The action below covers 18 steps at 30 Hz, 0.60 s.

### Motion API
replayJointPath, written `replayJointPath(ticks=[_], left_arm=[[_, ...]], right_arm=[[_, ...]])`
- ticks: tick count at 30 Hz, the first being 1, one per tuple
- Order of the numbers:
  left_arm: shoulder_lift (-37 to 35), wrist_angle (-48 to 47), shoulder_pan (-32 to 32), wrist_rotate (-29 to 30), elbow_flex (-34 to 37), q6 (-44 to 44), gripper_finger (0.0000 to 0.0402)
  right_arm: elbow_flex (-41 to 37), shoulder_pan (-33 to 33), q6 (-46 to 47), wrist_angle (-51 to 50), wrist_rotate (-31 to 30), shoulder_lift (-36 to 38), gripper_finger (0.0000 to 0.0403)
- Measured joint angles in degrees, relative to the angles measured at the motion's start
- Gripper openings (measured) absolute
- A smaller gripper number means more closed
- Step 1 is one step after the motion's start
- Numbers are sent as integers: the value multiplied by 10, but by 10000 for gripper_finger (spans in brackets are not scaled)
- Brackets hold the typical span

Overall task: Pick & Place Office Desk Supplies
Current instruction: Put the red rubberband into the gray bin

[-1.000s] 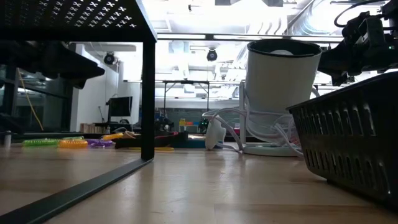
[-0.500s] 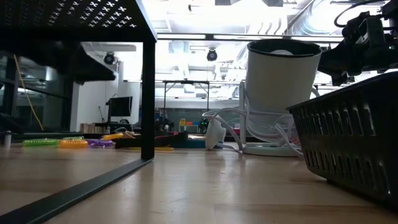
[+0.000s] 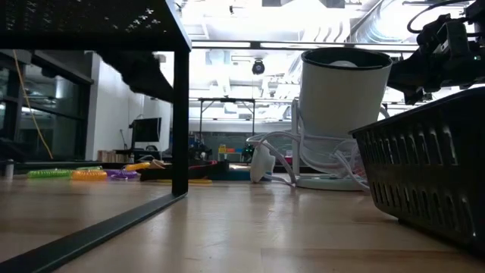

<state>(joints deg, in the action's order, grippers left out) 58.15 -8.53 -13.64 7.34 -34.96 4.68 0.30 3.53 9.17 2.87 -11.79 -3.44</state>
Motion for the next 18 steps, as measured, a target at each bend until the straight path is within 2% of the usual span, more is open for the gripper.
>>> replayJointPath(ticks=[5, 10, 18], left_arm=[[67, -42, -54, -43, -57, 1, 125], [113, -84, -79, -41, -112, -16, 125], [213, -159, -82, -16, -194, -28, 125]], right_arm=[[0, 0, 0, 0, 0, 0, 23], [0, 0, 0, 0, 0, 0, 23], [0, 0, 0, 0, 0, 0, 23]])
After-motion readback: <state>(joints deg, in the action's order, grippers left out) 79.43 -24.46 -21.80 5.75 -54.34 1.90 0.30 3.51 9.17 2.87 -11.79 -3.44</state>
